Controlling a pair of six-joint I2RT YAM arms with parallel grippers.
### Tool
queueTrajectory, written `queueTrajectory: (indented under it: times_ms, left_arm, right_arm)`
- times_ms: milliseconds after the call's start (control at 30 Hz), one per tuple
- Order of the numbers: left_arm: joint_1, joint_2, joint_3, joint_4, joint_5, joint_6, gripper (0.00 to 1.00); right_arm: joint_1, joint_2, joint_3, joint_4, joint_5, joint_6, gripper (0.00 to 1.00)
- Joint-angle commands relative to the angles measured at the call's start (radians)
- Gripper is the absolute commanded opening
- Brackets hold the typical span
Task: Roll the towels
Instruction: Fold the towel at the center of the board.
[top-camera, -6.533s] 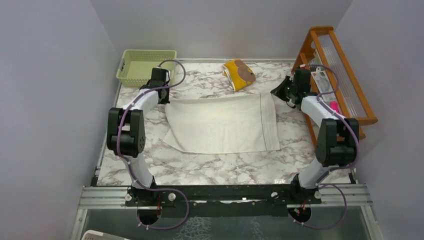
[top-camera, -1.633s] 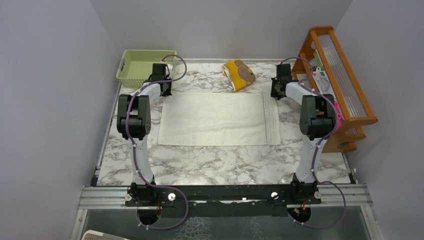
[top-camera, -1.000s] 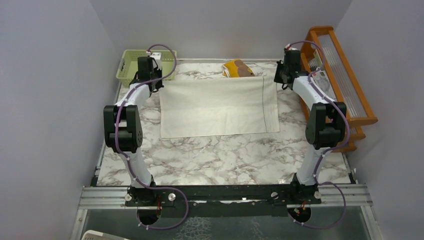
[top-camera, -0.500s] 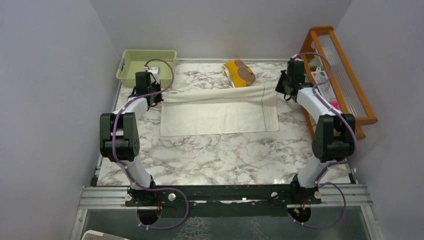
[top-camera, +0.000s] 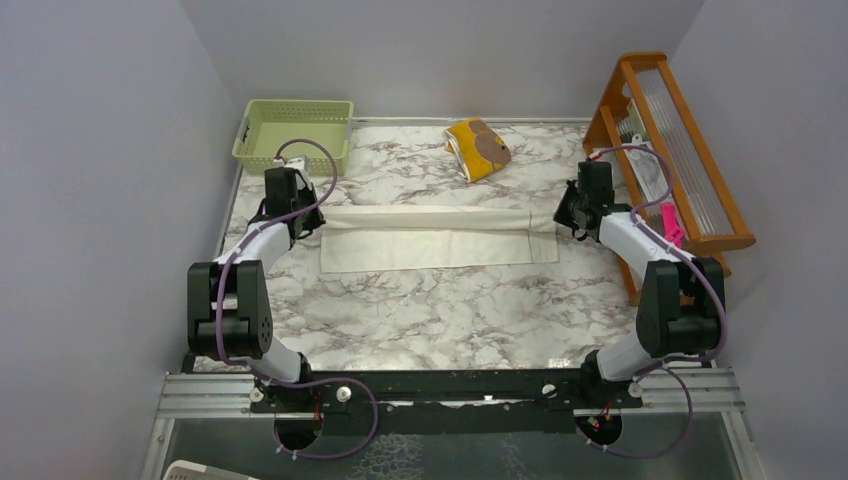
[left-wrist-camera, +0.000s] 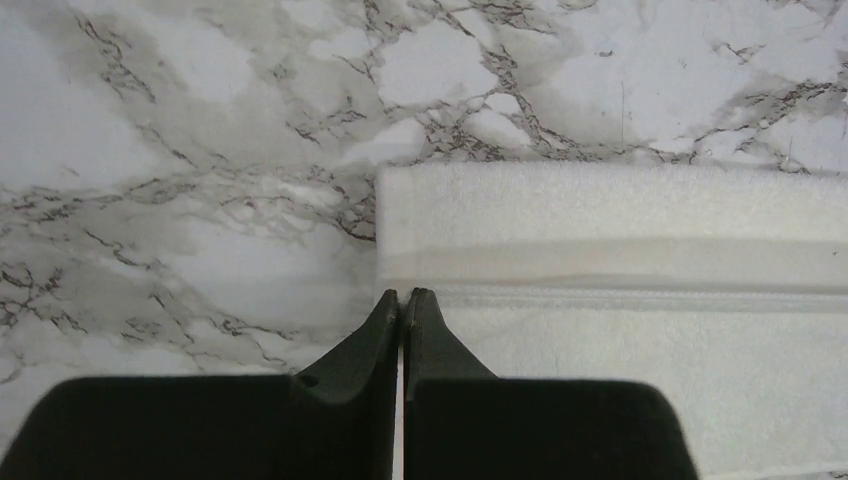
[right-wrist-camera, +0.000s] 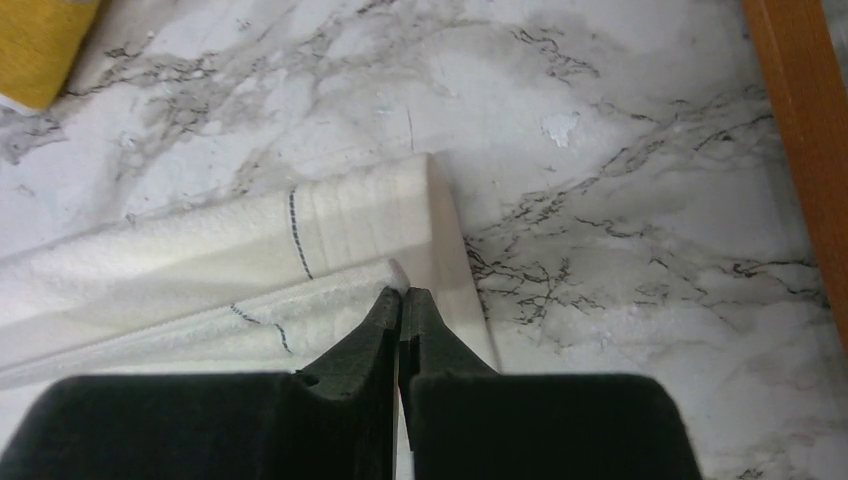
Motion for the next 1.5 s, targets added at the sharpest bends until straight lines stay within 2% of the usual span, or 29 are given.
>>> queueTrajectory:
  times_ms: [0, 200, 433, 867, 900, 933, 1000, 1067, 1133, 1200, 1267, 1333, 1400, 1467]
  left_arm:
    - [0.013, -0.094, -0.075, -0.002, 0.0, -0.067, 0.0]
    - [0.012, -0.194, -0.185, 0.002, 0.005, -0.118, 0.0]
    - [0.013, -0.262, -0.226, -0.026, -0.002, -0.114, 0.0]
    - [0.012, -0.212, -0.191, -0.125, -0.008, -0.123, 0.0]
    - [0.012, -0.211, -0.189, -0.136, -0.002, -0.126, 0.0]
    - [0.012, -0.205, -0.184, -0.153, 0.002, -0.128, 0.04]
    - [0.012, -0.186, -0.165, -0.2, 0.008, -0.134, 0.26]
    - [0.012, -0.182, -0.156, -0.232, 0.017, -0.134, 0.41]
    - [0.012, -0.209, -0.158, -0.244, 0.03, -0.139, 0.63]
    - [0.013, -0.259, -0.161, -0.245, 0.037, -0.144, 0.79]
    - [0.012, -0.323, -0.157, -0.243, 0.039, -0.153, 0.87]
    - [0.012, -0.383, -0.145, -0.229, 0.058, -0.156, 0.89]
    - [0.012, -0.398, -0.129, -0.22, 0.074, -0.15, 0.89]
    - [0.013, -0.38, -0.102, -0.221, 0.085, -0.131, 0.83]
  right_arm:
    - [-0.024, -0.045, -0.028, 0.008, 0.037, 0.01, 0.01]
    - [-0.032, -0.053, -0.026, 0.004, 0.019, 0.013, 0.01]
    - [-0.034, -0.091, -0.041, -0.014, 0.01, 0.014, 0.01]
    - [-0.046, -0.095, -0.153, -0.032, 0.023, 0.075, 0.01]
    - [-0.049, -0.096, -0.158, -0.033, 0.019, 0.079, 0.07]
    - [-0.053, -0.1, -0.165, -0.031, 0.015, 0.084, 0.18]
    - [-0.059, -0.12, -0.184, -0.021, 0.019, 0.097, 0.39]
    - [-0.066, -0.155, -0.203, -0.012, 0.033, 0.112, 0.51]
    - [-0.067, -0.195, -0.213, -0.015, 0.061, 0.124, 0.63]
    - [-0.067, -0.241, -0.218, -0.02, 0.094, 0.13, 0.71]
    - [-0.067, -0.294, -0.222, -0.013, 0.116, 0.127, 0.74]
    - [-0.067, -0.351, -0.227, 0.017, 0.108, 0.116, 0.75]
    - [-0.067, -0.375, -0.234, 0.075, 0.05, 0.073, 0.75]
    - [-0.064, -0.363, -0.227, 0.114, -0.019, 0.063, 0.73]
